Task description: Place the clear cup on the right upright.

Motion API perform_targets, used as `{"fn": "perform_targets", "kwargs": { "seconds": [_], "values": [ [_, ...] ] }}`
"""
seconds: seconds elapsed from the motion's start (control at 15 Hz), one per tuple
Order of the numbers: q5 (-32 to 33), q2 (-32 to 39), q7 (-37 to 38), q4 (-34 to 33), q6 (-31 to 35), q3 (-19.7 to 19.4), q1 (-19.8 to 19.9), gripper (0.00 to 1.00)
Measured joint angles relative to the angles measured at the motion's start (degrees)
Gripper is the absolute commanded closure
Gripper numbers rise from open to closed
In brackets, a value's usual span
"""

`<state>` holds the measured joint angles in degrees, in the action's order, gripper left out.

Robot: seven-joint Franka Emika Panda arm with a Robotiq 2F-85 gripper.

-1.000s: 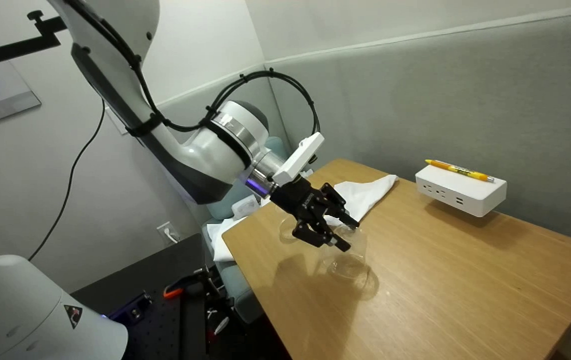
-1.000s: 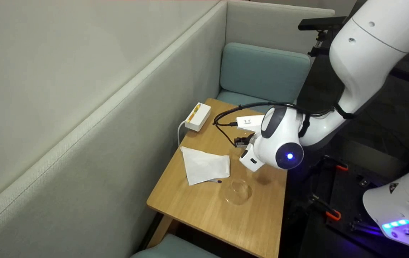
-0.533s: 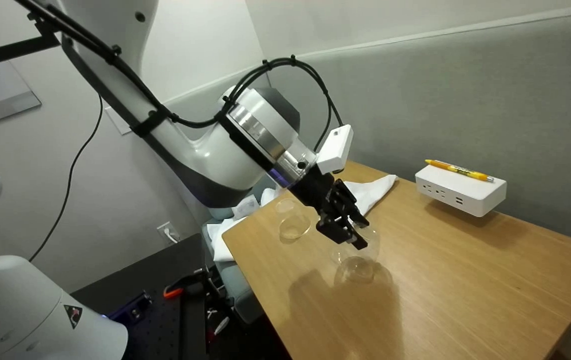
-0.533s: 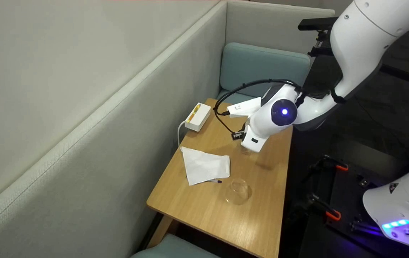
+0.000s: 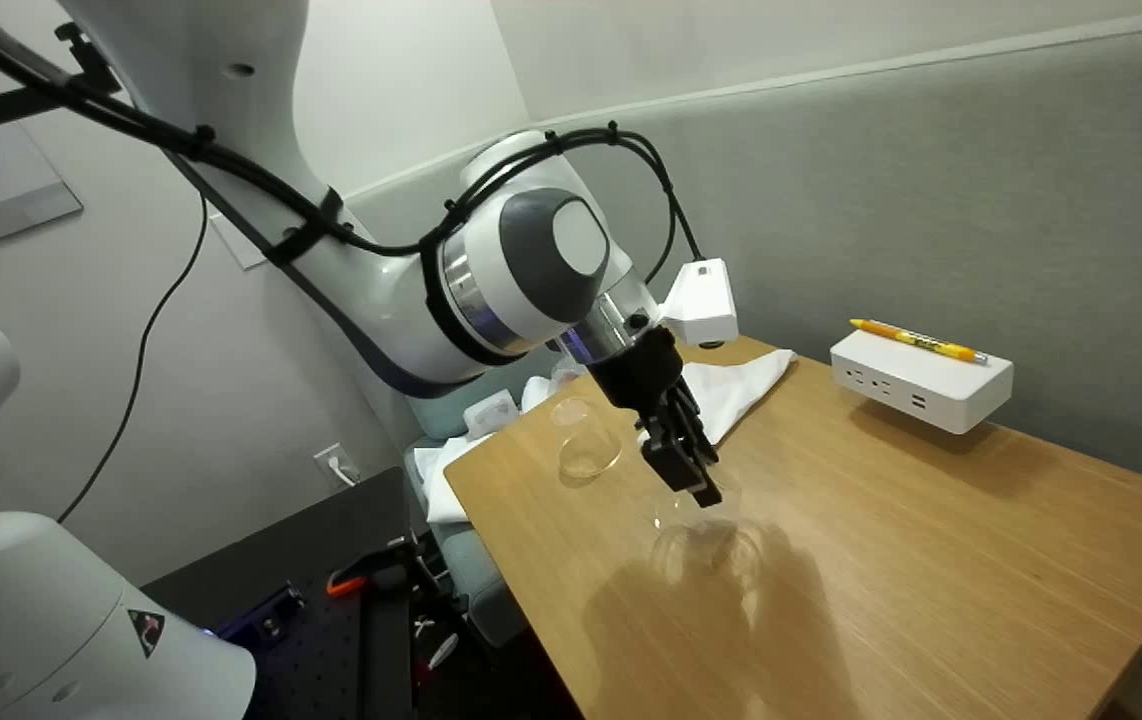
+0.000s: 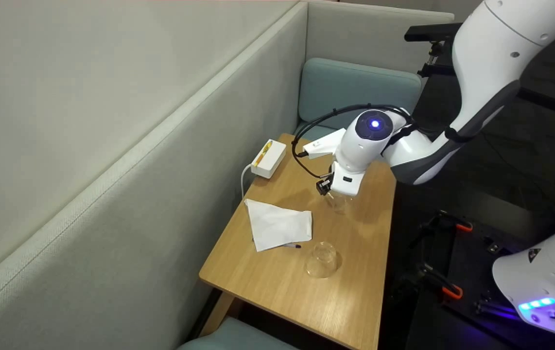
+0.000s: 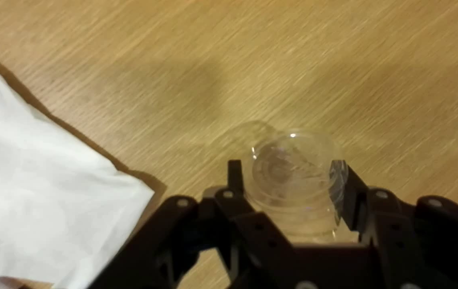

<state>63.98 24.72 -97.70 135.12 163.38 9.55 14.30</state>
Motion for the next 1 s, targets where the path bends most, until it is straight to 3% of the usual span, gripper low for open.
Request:
{"fn": "perform_targets", "kwargs": {
  "seconds": [0.27, 0.4, 0.53, 0.6, 0.8, 1.0],
  "values": [
    [-17.74, 0.18, -17.15, -0.25, -6.41, 7.3, 5.92, 0.69],
    [-26.03, 0.37, -23.75, -0.86, -9.09, 7.17, 5.16, 0.69],
    [-32.09, 0.53, -28.03, -1.89, -11.52, 5.48, 2.79, 0.19],
    [-34.06, 0.61, -29.24, -2.48, -12.44, 4.25, 1.24, 0.17],
    [-36.54, 0.74, -29.79, -4.03, -14.35, 0.4, -3.43, 0.01],
    [-36.87, 0.85, -29.79, -4.95, -15.12, -2.07, -6.52, 0.0]
  ]
}}
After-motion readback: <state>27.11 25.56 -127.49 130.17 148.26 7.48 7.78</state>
